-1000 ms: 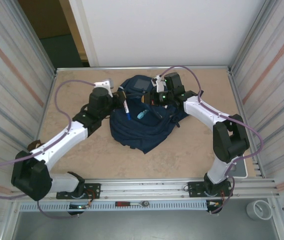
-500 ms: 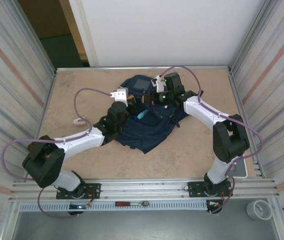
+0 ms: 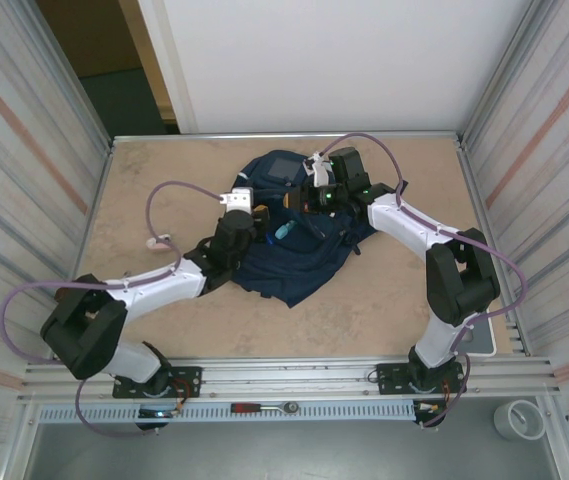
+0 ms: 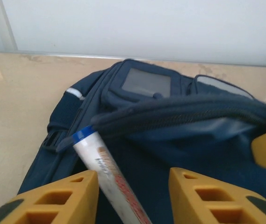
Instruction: Pack the student bag
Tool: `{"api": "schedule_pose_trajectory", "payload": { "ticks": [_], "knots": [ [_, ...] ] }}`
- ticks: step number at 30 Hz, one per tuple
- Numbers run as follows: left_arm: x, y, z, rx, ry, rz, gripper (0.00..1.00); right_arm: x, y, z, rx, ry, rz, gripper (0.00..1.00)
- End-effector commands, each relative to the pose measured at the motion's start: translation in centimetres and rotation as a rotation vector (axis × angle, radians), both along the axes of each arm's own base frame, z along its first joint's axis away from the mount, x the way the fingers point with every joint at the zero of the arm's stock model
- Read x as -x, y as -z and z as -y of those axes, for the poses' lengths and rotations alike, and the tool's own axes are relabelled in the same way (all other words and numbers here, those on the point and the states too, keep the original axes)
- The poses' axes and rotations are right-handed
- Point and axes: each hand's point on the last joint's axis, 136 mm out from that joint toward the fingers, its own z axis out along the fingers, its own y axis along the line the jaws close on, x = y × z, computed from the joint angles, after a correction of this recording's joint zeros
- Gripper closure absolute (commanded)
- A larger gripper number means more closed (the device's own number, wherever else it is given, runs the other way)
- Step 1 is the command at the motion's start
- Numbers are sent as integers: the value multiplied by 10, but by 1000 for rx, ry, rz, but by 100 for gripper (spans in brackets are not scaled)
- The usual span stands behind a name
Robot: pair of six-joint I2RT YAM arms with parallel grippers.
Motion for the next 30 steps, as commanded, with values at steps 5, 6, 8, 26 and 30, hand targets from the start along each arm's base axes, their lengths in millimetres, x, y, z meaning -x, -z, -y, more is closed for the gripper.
{"api": "schedule_pose_trajectory", "payload": {
  "ticks": [5, 6, 8, 26, 30],
  "knots": [
    [19, 14, -9, -88, 41, -118, 46, -3, -12, 1, -31, 5, 13, 97],
    [20, 14, -6, -87, 57, -134, 46, -3, -14, 1, -33, 5, 16, 97],
    [23, 15, 1, -77, 92, -170, 46, -4, -15, -1, -34, 4, 18, 97],
    [15, 44, 27, -16, 172, -362, 75, 1, -15, -1, -33, 2, 13, 97],
    [4, 44, 40, 2, 196, -351, 78, 2, -18, -4, -45, -5, 13, 97]
  ]
}}
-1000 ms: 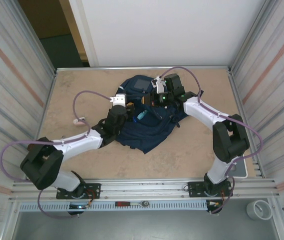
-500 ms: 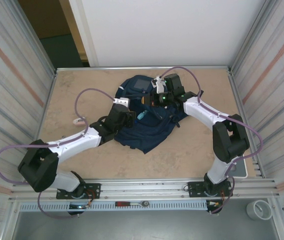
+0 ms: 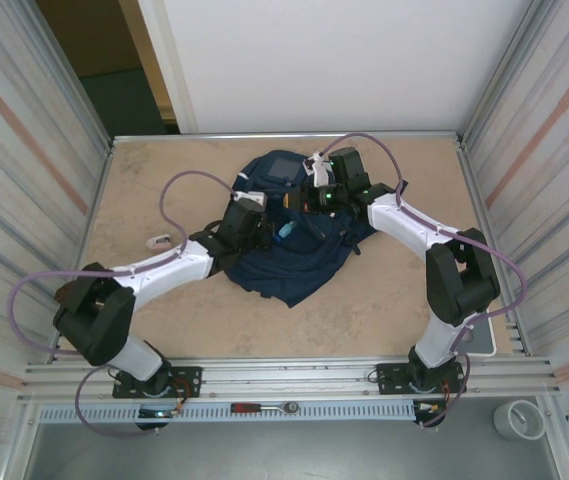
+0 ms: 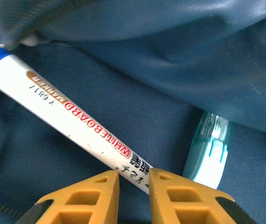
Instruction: Pack the student bag
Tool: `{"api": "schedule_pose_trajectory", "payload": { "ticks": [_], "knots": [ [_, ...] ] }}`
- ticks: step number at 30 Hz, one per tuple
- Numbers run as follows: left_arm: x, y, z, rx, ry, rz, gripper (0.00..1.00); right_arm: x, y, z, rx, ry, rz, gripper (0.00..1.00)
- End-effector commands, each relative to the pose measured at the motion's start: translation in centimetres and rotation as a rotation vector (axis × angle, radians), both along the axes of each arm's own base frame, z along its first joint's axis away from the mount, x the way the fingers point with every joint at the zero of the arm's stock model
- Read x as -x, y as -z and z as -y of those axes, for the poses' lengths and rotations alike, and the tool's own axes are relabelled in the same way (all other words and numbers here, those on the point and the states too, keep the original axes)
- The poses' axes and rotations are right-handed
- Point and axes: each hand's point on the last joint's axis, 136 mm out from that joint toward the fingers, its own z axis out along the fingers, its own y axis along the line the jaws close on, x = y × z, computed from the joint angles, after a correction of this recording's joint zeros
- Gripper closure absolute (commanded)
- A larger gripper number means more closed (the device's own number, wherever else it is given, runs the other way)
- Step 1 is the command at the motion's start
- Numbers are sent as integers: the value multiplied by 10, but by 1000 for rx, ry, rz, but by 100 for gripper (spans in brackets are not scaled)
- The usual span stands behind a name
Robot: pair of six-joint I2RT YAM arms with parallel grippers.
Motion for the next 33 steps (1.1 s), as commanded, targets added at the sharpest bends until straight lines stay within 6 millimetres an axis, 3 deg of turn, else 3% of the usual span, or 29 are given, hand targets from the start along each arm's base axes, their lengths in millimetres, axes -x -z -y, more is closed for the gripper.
{"api": "schedule_pose_trajectory", "payload": {
  "ticks": [1, 8, 12, 17, 21, 24, 27, 29, 33],
  "knots": [
    [-13, -7, 13, 44, 17, 12, 78, 2, -17, -5, -44, -7, 12, 97],
    [-36, -16, 32, 90, 49, 59, 77, 3, -16, -7, -40, -13, 10, 97],
    [-38, -25, 33, 132, 78, 99, 74, 3, -16, -4, -36, -8, 11, 97],
    [-20, -32, 17, 122, 82, 107, 65, 0, -15, 3, -34, 5, 9, 97],
    [8, -39, -4, 84, 103, 98, 53, -2, -15, 5, -34, 10, 10, 97],
    [26, -46, -38, 8, 52, 129, 46, -4, -13, 5, -33, 11, 7, 97],
    [34, -46, -89, -83, -79, 163, 35, -5, -10, 4, -37, 9, 4, 97],
    [36, -36, -129, -107, -196, 136, 23, -7, -8, 3, -42, 9, -1, 97],
    [33, -10, -203, -59, -409, 18, 17, -8, -5, 0, -52, 3, -8, 97]
  ]
}}
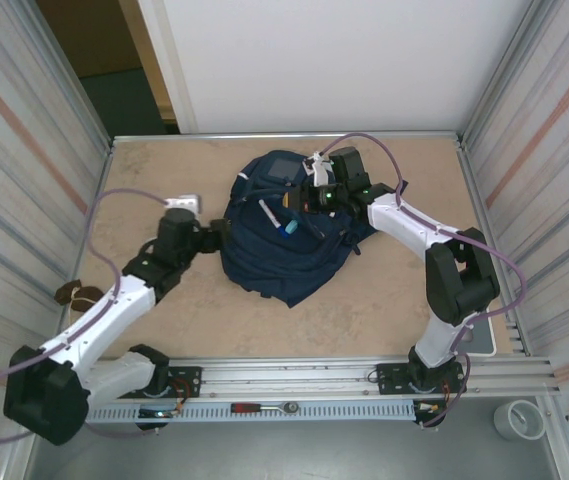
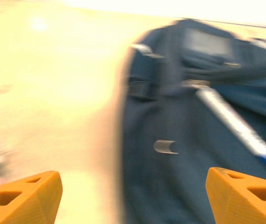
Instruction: Pack the student bag
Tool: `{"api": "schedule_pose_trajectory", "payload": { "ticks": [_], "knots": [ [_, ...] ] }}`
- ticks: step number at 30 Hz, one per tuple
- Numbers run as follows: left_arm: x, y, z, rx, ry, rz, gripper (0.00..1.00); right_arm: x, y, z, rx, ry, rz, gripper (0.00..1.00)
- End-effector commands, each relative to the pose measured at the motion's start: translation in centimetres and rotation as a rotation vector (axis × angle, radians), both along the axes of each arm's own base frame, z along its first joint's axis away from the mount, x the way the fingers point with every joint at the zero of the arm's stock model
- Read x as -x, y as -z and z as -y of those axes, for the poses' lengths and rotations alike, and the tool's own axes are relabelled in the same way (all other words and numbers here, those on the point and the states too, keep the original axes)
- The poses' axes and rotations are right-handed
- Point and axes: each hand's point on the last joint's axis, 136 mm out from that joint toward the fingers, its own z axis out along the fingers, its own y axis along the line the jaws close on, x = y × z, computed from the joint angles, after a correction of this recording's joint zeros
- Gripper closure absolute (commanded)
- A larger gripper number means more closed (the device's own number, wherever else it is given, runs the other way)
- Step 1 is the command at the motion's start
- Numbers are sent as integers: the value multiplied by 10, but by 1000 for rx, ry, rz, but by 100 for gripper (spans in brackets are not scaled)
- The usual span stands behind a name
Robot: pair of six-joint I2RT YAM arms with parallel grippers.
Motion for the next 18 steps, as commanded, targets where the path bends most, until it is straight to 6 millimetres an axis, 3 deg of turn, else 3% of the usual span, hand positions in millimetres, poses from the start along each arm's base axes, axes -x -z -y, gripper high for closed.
{"api": "schedule_pose_trajectory", "payload": {
  "ticks": [1, 4, 9, 18],
  "knots": [
    [10, 39, -57, -1, -174, -137, 16, -7, -4, 2, -36, 10, -7, 97],
    [5, 57, -94, 19, -294, -185, 14, -7, -3, 2, -35, 11, -7, 97],
    [-2, 86, -132, 69, -423, -291, 10, -6, 0, 5, -33, 14, -12, 97],
    [-20, 99, -131, 126, -399, -364, 8, -10, 5, 5, -45, 17, -24, 97]
  ]
}}
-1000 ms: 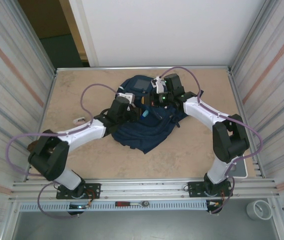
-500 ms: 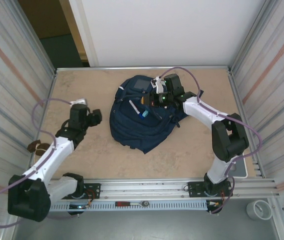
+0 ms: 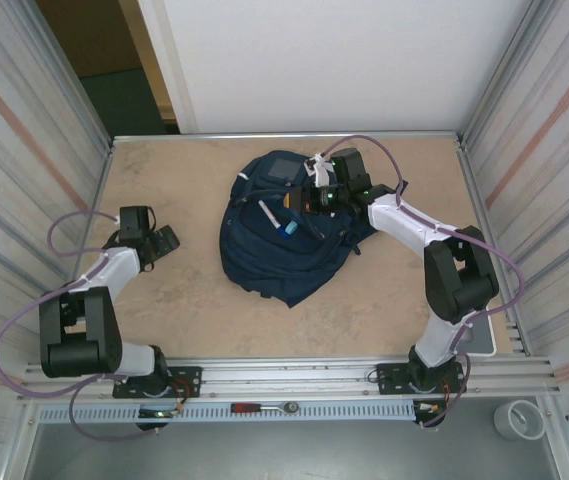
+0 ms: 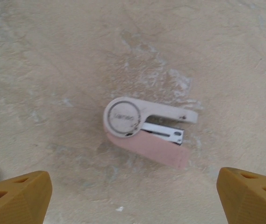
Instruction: Pack the student bag
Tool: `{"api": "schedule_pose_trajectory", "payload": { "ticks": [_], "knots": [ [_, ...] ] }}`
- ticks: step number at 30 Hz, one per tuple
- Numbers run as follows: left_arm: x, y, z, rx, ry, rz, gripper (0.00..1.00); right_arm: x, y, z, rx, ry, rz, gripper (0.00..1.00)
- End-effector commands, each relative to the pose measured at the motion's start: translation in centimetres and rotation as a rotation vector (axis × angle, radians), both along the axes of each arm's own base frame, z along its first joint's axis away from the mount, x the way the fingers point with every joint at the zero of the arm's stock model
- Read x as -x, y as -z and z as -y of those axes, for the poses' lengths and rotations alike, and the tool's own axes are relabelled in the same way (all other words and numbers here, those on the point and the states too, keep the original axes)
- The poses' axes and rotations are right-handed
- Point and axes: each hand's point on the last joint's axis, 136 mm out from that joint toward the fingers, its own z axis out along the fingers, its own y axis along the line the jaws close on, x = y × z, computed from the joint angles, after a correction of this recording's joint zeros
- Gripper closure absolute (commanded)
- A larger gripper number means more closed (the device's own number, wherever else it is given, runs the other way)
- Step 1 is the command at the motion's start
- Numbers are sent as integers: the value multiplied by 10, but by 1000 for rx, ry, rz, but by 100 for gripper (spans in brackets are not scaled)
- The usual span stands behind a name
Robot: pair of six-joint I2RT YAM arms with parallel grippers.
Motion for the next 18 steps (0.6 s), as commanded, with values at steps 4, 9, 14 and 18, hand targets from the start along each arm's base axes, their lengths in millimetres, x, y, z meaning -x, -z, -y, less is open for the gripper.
{"api": "schedule_pose_trajectory", "payload": {
  "ticks": [4, 9, 14, 18],
  "knots": [
    [-16, -10, 11, 88, 2, 42, 8, -9, 5, 1, -31, 13, -18, 97],
    [-27, -3, 20, 171, -18, 86, 8, -9, 8, 1, -29, 14, -24, 96],
    [-34, 16, 20, 195, -45, 35, 8, -8, 8, 2, -29, 13, -25, 96],
    [-43, 26, 20, 202, -49, 13, 8, -9, 8, 3, -29, 14, -26, 96]
  ]
}}
